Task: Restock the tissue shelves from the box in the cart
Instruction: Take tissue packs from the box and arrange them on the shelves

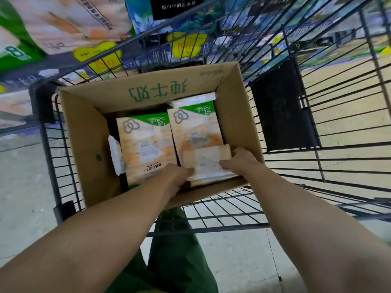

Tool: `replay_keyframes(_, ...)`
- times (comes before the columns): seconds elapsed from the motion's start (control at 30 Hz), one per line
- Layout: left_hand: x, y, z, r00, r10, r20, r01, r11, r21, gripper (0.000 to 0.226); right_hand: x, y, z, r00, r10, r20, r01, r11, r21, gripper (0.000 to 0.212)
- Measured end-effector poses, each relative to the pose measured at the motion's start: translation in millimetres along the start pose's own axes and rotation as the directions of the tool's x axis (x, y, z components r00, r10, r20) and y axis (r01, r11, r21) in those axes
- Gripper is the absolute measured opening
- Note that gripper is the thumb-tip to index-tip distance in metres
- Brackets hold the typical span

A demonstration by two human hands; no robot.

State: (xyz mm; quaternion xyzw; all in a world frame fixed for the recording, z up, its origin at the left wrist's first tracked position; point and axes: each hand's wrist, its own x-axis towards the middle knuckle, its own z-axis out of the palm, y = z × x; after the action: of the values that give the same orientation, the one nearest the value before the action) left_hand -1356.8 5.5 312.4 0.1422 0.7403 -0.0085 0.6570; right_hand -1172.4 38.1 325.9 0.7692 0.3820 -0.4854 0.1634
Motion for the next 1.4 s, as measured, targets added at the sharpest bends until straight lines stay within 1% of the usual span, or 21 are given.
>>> replay_keyframes(0.1, -10.3, 2.0, -11.3, 0.995, -0.059, 0.086, 0.070, 0.988, -0.139, 0.034, -8.5, -2.6, -4.1, 0.997, 0.016, 0.076, -0.031, 0.981, 0.192, 0.039)
replay_keyframes(0.17, -16.0, 3.8, -22.3, 0.987, -0.044, 0.154, 0.077, 0.974, -0.213, 0.027, -15.8, -7.7, -4.9, 0.989, -0.002, 0.147, -0.044, 0.950, 0.308, 0.027)
replay_keyframes(0.23, -20.5, 5.7, -36.5, 0.985, 0.011, 0.173, 0.030, 0.972, -0.232, 0.023, -23.5, -17.0, -3.4, 0.984, -0.036, 0.176, -0.047, 0.894, 0.445, 0.028)
replay_keyframes(0.3, -27.6, 9.7, -54.1, 0.986, 0.084, 0.147, -0.042, 0.963, -0.264, 0.023, -29.6, -29.9, -1.5, 0.980, -0.071, 0.184, -0.040, 0.843, 0.536, 0.034)
replay_keyframes(0.4, -49.7, 16.1, -88.2, 0.975, 0.193, 0.114, -0.155, 0.947, -0.281, 0.023, -45.8, -60.7, -0.8, 0.977, -0.089, 0.191, -0.036, 0.823, 0.567, 0.047)
replay_keyframes(0.47, -67.7, 19.4, -115.2, 0.960, 0.262, 0.093, -0.222, 0.924, -0.312, 0.029, -59.5, -86.8, -1.5, 0.976, -0.143, 0.165, 0.032, 0.841, 0.539, 0.058)
replay_keyframes(0.53, -84.3, 20.5, -145.6, 0.941, 0.338, 0.027, -0.311, 0.892, -0.329, 0.031, -80.5, -116.0, -0.8, 0.968, -0.220, 0.120, 0.123, 0.833, 0.539, 0.056)
replay_keyframes(0.63, -114.6, 16.6, -199.9, 0.884, 0.463, -0.062, -0.452, 0.816, -0.360, 0.032, -118.5, -164.7, 6.3, 0.939, -0.341, 0.039, 0.263, 0.789, 0.555, 0.049)
replay_keyframes(0.7, -137.5, 8.9, -243.5, 0.853, 0.510, -0.112, -0.514, 0.782, -0.352, 0.032, -148.7, -202.0, 17.4, 0.895, -0.444, -0.031, 0.381, 0.728, 0.570, 0.043)
replay_keyframes(0.77, -159.2, -3.6, -294.1, 0.824, 0.545, -0.158, -0.561, 0.740, -0.372, 0.024, -183.8, -243.9, 37.3, 0.832, -0.551, -0.062, 0.482, 0.663, 0.572, 0.039)
replay_keyframes(0.8, -168.5, -11.7, -320.6, 0.808, 0.559, -0.185, -0.581, 0.707, -0.402, 0.020, -203.1, -266.2, 51.0, 0.790, -0.609, -0.073, 0.537, 0.630, 0.562, 0.045)
replay_keyframes(0.87, -187.6, -35.4, -374.5, 0.774, 0.584, -0.247, -0.623, 0.630, -0.464, 0.013, -244.8, -309.8, 83.8, 0.713, -0.696, -0.085, 0.619, 0.569, 0.541, 0.077)
replay_keyframes(0.9, -195.9, -51.3, -402.6, 0.754, 0.592, -0.286, -0.647, 0.593, -0.479, 0.016, -264.8, -331.4, 103.7, 0.683, -0.725, -0.086, 0.646, 0.546, 0.533, 0.087)
replay_keyframes(0.93, -204.5, -69.1, -431.0, 0.732, 0.603, -0.316, -0.671, 0.559, -0.487, 0.022, -288.3, -353.0, 127.5, 0.652, -0.752, -0.099, 0.679, 0.522, 0.516, 0.085)
replay_keyframes(1.0, -219.1, -111.9, -489.0, 0.700, 0.600, -0.387, -0.709, 0.518, -0.478, 0.034, -333.4, -392.7, 179.6, 0.608, -0.788, -0.095, 0.720, 0.497, 0.485, 0.064)
replay_keyframes(1.03, -227.3, -136.9, -517.3, 0.682, 0.590, -0.432, -0.729, 0.500, -0.468, 0.036, -352.7, -412.3, 207.1, 0.583, -0.809, -0.075, 0.733, 0.484, 0.478, 0.058)
replay_keyframes(1.2, -271.1, -252.9, -647.7, 0.575, 0.502, -0.646, -0.818, 0.364, -0.445, 0.046, -447.6, -502.3, 326.0, 0.414, -0.904, 0.106, 0.781, 0.413, 0.468, 0.038)
replay_keyframes(1.23, -281.3, -271.6, -669.3, 0.554, 0.474, -0.684, -0.832, 0.341, -0.438, 0.042, -466.2, -515.9, 343.7, 0.389, -0.910, 0.143, 0.789, 0.410, 0.458, 0.037)
replay_keyframes(1.3, -296.6, -303.3, -708.8, 0.514, 0.432, -0.742, -0.856, 0.310, -0.413, 0.034, -494.7, -544.1, 376.9, 0.342, -0.918, 0.200, 0.816, 0.396, 0.421, 0.045)
replay_keyframes(1.33, -303.6, -315.1, -725.7, 0.492, 0.421, -0.762, -0.869, 0.293, -0.400, 0.031, -507.6, -557.6, 391.7, 0.314, -0.921, 0.231, 0.828, 0.385, 0.409, 0.042)
replay_keyframes(1.4, -315.3, -336.0, -758.0, 0.463, 0.399, -0.791, -0.885, 0.260, -0.386, 0.029, -533.2, -585.0, 417.3, 0.239, -0.932, 0.272, 0.845, 0.337, 0.415, 0.024)
